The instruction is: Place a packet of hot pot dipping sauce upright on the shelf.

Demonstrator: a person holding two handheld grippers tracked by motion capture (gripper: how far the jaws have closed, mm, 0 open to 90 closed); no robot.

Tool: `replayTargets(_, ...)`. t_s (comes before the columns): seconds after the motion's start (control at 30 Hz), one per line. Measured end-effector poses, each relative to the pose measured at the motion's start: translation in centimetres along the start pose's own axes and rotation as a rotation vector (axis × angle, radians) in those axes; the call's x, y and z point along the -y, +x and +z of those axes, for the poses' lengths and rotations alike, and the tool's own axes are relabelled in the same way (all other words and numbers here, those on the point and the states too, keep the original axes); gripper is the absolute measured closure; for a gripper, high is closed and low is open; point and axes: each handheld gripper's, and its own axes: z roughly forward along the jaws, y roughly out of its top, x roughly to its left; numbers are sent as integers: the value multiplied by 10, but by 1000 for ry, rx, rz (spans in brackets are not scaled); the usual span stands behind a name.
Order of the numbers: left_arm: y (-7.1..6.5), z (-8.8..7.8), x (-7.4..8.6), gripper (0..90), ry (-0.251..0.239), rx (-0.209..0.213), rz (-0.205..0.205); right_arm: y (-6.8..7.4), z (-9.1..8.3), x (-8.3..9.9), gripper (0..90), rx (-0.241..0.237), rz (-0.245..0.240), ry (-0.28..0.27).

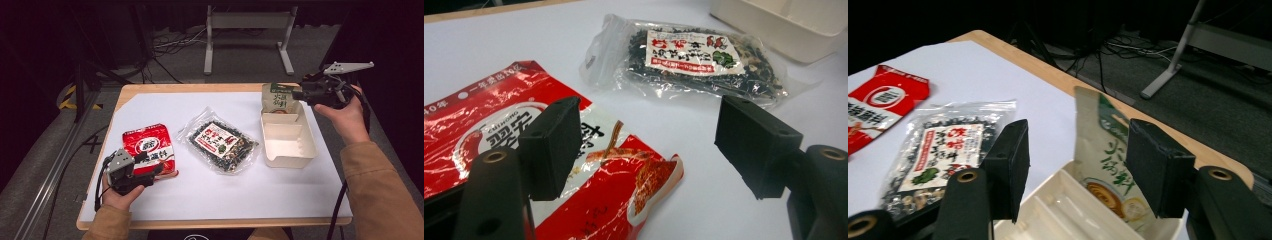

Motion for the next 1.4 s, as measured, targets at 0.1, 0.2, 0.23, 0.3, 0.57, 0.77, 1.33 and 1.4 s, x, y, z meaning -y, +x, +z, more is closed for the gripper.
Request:
replayTargets(0.1, 0, 0, -4, 266, -6, 5, 3, 14, -5, 4, 425, -25, 0, -12)
replayTargets(0.2, 1, -1, -7, 263, -18, 4, 1, 26, -10, 9, 426, -50, 4, -31)
replayTargets(0.23, 2, -2, -8, 263, -16, 4, -2, 29, -11, 11, 425, -60, 9, -35)
replayTargets(0.3, 3, -2, -10, 261, -17, 0, 1, 37, -13, 15, 427, -71, 4, -36)
replayTargets(0.57, 4, 0, -14, 261, -18, 0, 7, 57, -22, 25, 427, -98, -8, -52)
replayTargets(0.77, 4, -3, -13, 260, -16, -6, 4, 73, -23, 36, 426, -130, -15, -49)
replayTargets(1.33, 22, -27, -26, 241, -12, -91, -25, 103, -8, 66, 415, -211, -19, -33)
replayTargets(1.4, 27, -26, -28, 233, 9, -98, -39, 105, -6, 68, 413, -216, -20, -33)
